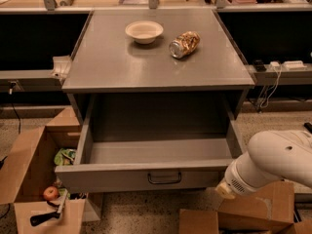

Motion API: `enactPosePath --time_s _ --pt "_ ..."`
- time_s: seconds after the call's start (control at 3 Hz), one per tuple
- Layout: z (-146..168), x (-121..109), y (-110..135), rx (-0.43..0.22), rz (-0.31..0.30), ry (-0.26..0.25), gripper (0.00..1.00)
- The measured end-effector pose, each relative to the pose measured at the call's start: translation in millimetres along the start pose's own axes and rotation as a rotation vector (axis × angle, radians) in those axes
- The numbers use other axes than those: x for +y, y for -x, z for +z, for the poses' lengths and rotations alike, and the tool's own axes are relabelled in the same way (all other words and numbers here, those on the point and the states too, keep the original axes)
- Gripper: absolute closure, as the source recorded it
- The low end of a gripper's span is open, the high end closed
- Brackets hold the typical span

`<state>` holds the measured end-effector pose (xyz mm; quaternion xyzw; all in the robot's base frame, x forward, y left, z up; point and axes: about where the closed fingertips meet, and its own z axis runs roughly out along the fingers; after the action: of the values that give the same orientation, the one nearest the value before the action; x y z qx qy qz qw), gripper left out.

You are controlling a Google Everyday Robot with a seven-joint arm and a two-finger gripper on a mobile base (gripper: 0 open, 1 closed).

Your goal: Close top drawer

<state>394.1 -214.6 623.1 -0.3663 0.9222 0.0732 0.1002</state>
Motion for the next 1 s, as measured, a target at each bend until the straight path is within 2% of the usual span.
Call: enactPosePath --time_s 0.33,0.67,1.0 --pt "14 -11 9 -0.030 0.034 -0.020 1.00" --pt "31 -37 36 -0.106 0.079 -0.043 1.00" --pt "31 -37 36 -0.106 0.078 -0.043 1.00"
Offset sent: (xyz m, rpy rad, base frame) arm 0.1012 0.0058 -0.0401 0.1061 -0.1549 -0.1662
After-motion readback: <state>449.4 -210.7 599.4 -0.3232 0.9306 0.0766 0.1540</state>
